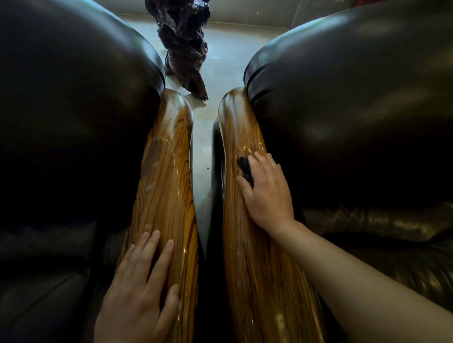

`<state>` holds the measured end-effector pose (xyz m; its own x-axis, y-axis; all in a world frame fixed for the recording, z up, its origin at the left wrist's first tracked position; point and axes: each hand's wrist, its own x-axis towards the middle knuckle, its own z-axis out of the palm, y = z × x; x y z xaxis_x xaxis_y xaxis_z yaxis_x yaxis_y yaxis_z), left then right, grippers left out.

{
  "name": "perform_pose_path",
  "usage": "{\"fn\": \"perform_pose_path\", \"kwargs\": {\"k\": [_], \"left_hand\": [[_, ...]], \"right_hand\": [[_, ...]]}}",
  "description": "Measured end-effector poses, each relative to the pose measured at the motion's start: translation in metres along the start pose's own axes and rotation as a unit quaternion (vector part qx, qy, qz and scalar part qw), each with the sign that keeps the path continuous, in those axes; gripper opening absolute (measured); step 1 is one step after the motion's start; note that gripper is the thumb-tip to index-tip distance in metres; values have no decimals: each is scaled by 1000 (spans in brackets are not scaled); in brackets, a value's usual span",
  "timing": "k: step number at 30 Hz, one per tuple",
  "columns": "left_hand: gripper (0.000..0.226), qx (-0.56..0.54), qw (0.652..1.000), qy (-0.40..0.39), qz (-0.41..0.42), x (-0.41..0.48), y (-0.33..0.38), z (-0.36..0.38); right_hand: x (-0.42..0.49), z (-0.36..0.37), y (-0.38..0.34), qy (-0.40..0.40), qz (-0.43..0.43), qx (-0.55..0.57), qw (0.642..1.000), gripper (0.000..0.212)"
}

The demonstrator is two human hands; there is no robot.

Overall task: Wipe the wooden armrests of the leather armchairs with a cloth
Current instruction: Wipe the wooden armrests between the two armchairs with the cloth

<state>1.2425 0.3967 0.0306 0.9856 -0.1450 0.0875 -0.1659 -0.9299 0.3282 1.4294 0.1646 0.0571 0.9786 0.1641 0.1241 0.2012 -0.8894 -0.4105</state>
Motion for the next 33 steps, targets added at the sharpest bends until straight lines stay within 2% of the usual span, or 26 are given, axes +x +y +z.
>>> {"fn": "perform_pose_path", "kwargs": {"k": [2, 4, 5, 8, 10, 12, 15, 18, 21, 23, 26, 27, 30, 33], "left_hand": [[68, -5, 1000, 1, -7, -1, 1, -1], [67, -4, 1000, 3, -13, -1, 3, 0], [68, -5, 1000, 4, -15, -1, 3, 1], [70, -10, 1000, 2, -24, -2, 4, 0], [70, -5, 1000, 5, -22, -2, 4, 1], [69, 1, 1000, 4, -18, -2, 3, 3], [70, 1, 1000, 2, -18, -2, 2, 3], [71, -10, 1000, -2, -22, -2, 4, -1], [72, -9, 1000, 3, -23, -2, 3, 0], [72, -10, 1000, -1, -23, -2, 3, 0], [73, -10, 1000, 6, -21, -1, 3, -1], [73, -11, 1000, 8, -19, -1, 4, 0], [72, -10, 1000, 10, -21, -2, 3, 1], [71, -10, 1000, 13, -19, -1, 4, -1]], "right_hand": [[-33, -7, 5, -22, -87, 1, 996, 56], [-47, -12, 19, -63, -130, -5, 990, 55], [-39, -14, 24, -67, -118, 4, 991, 56], [8, -8, 20, -41, 22, 44, 998, 56], [46, 2, 9, -26, 79, 34, 996, 58], [72, 10, -1, -28, 81, -13, 996, 64], [71, 7, -10, -28, 25, -57, 998, 61], [12, -5, -6, -34, -68, 3, 997, 51], [-19, -21, 8, -75, -149, 68, 984, 39], [-5, -33, 9, -58, -121, 150, 980, 32], [25, -54, 0, -44, 8, 346, 937, 28], [32, -56, 1, -48, 35, 353, 934, 31], [39, -53, 8, -78, 19, 179, 981, 58], [22, -30, 6, -115, -63, 22, 991, 65]]}}
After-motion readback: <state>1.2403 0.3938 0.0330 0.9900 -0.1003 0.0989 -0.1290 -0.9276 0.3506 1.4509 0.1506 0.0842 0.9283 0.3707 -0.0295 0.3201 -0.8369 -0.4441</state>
